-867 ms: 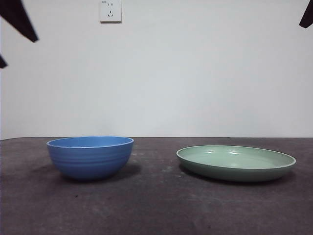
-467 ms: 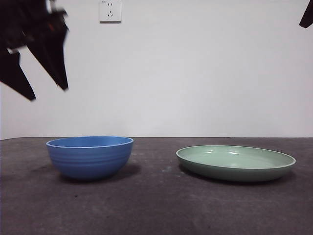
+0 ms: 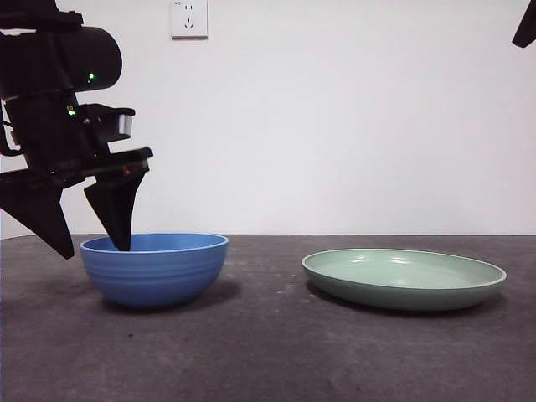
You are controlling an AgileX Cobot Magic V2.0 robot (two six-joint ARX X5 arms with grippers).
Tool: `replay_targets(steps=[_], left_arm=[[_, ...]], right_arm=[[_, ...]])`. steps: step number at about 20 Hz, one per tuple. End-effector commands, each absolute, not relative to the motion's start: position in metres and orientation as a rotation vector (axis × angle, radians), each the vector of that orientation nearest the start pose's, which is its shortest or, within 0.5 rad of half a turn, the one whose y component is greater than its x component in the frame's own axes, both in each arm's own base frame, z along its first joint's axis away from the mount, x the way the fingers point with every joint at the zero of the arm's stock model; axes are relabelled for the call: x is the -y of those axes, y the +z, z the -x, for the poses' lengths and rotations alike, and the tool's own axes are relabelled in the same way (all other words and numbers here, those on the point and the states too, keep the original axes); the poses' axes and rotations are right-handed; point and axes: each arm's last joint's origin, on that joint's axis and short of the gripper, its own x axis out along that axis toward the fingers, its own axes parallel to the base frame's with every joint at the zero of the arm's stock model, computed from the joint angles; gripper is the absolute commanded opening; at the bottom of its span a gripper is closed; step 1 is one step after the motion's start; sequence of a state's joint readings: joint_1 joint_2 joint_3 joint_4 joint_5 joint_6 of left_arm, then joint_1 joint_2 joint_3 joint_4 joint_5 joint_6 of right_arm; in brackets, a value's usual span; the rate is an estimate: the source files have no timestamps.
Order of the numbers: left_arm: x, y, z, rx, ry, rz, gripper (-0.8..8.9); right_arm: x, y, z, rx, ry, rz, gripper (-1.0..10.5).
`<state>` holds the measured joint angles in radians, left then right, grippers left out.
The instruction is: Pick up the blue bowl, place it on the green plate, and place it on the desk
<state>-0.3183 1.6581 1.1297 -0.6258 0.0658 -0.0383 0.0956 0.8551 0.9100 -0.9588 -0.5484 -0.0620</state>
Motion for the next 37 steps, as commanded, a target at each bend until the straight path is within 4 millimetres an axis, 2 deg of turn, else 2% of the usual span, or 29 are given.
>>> replay_targets(steps=[1, 4, 10, 14, 16, 19, 24, 26, 28, 31, 37], left_arm=[[0.106, 0.209, -0.314, -1.121, -0.308, -0.115, 3.28], [0.107, 0.209, -0.315, -1.118, -0.309, -0.115, 2.09], [0.106, 0.208, -0.313, -1.138, -0.307, -0.117, 2.05], [0.106, 0.208, -0.313, -1.144, -0.306, -0.115, 1.17], [0.106, 0.207, -0.311, -1.160, -0.305, -0.117, 1.11], [0.105, 0.207, -0.311, -1.164, -0.304, -0.117, 0.16], [0.106, 0.208, -0.312, -1.152, -0.303, -0.097, 0.14], [0.108, 0.211, -0.313, -1.153, -0.359, -0.044, 0.14], [0.113, 0.219, -0.316, -1.143, -0.399, 0.009, 0.15], [0.128, 0.242, -0.319, -1.097, -0.435, 0.013, 0.15], [0.179, 0.296, -0.317, -0.926, -0.578, 0.005, 0.15]], right_arm=[[-0.029, 0.309, -0.145, -0.851, 0.627, -0.152, 4.0], [-0.029, 0.309, -0.146, -0.850, 0.627, -0.152, 4.0], [-0.029, 0.309, -0.146, -0.849, 0.627, -0.152, 4.0], [-0.029, 0.309, -0.146, -0.849, 0.627, -0.152, 4.0], [-0.029, 0.309, -0.146, -0.849, 0.627, -0.151, 4.0], [-0.030, 0.310, -0.146, -0.843, 0.628, -0.151, 4.0], [-0.030, 0.310, -0.146, -0.843, 0.628, -0.150, 4.0], [-0.030, 0.310, -0.146, -0.842, 0.628, -0.150, 4.0], [-0.030, 0.310, -0.146, -0.843, 0.628, -0.150, 4.0], [-0.030, 0.310, -0.146, -0.843, 0.627, -0.150, 4.0], [-0.030, 0.310, -0.146, -0.848, 0.621, -0.165, 4.0]])
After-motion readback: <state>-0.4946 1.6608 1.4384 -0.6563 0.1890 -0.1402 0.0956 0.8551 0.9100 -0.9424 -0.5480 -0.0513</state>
